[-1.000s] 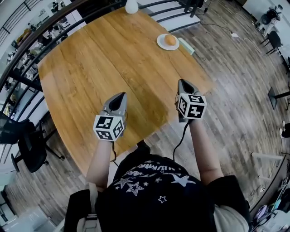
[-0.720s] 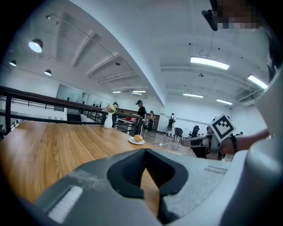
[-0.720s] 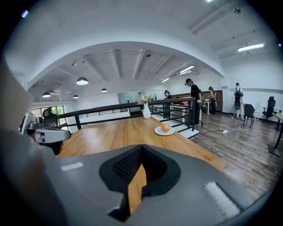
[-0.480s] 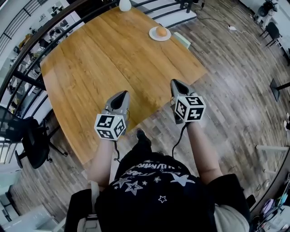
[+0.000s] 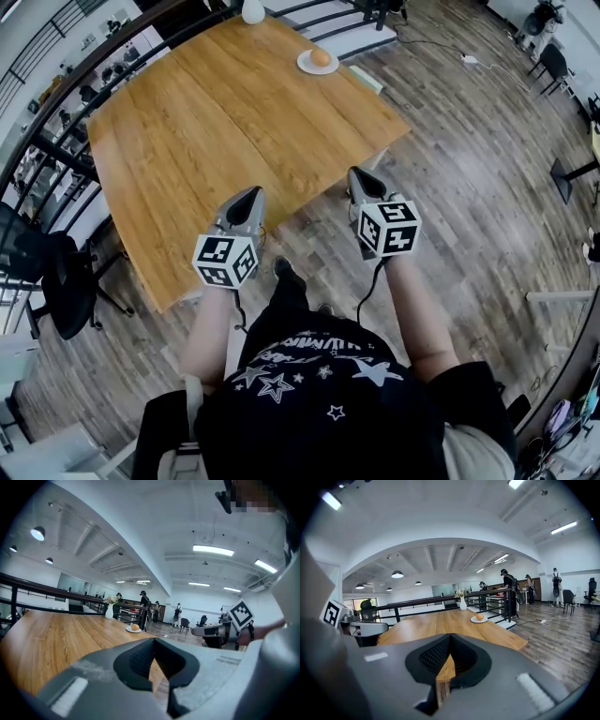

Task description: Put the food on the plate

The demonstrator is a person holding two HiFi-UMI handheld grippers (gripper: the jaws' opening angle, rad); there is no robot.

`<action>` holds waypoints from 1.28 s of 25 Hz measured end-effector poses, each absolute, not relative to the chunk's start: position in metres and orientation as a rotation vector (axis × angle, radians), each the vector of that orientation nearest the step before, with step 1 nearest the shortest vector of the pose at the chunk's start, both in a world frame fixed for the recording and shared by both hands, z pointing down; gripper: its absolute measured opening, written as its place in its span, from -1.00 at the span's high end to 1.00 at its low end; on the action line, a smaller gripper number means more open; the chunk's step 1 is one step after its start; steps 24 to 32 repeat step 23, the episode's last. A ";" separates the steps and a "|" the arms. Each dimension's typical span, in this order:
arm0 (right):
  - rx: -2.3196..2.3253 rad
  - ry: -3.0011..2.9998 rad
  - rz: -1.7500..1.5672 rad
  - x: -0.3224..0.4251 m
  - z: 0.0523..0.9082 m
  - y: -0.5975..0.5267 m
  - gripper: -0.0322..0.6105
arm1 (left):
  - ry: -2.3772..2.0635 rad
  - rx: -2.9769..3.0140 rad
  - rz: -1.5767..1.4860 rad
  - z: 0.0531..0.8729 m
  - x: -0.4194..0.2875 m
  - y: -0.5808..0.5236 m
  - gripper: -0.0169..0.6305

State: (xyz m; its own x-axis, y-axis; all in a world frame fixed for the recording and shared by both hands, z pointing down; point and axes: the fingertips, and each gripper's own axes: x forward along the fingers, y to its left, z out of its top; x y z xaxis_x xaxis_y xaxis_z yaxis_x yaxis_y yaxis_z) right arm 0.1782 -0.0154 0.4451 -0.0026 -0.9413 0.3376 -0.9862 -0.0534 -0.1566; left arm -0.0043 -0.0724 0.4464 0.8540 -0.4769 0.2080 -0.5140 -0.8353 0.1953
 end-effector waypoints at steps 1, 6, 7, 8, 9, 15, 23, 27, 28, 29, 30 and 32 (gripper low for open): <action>2.121 -2.072 0.534 0.176 0.444 -0.008 0.89 | -0.757 2.786 0.219 0.446 -0.006 -0.064 0.94; 2.108 -2.083 0.525 0.171 0.438 0.024 0.89 | -0.777 2.793 0.215 0.439 -0.013 -0.030 0.94; 2.105 -2.086 0.528 0.170 0.437 0.029 0.89 | -0.785 2.792 0.211 0.436 -0.015 -0.024 0.94; 2.102 -2.092 0.530 0.167 0.436 0.034 0.89 | -0.793 2.792 0.207 0.434 -0.018 -0.017 0.94; 2.096 -2.098 0.532 0.164 0.436 0.039 0.89 | -0.801 2.790 0.203 0.432 -0.022 -0.011 0.94; 2.053 -2.125 0.540 0.149 0.439 0.057 0.89 | -0.858 2.759 0.205 0.434 -0.044 0.017 0.94; 2.079 -2.124 0.539 0.137 0.434 0.058 0.89 | -0.867 2.756 0.180 0.430 -0.061 0.015 0.94; 2.079 -2.124 0.539 0.137 0.434 0.058 0.89 | -0.867 2.756 0.180 0.430 -0.061 0.015 0.94; 2.079 -2.124 0.539 0.137 0.434 0.058 0.89 | -0.867 2.756 0.180 0.430 -0.061 0.015 0.94; 2.079 -2.124 0.539 0.137 0.434 0.058 0.89 | -0.867 2.756 0.180 0.430 -0.061 0.015 0.94; 2.079 -2.124 0.539 0.137 0.434 0.058 0.89 | -0.867 2.756 0.180 0.430 -0.061 0.015 0.94; 2.079 -2.124 0.539 0.137 0.434 0.058 0.89 | -0.867 2.756 0.180 0.430 -0.061 0.015 0.94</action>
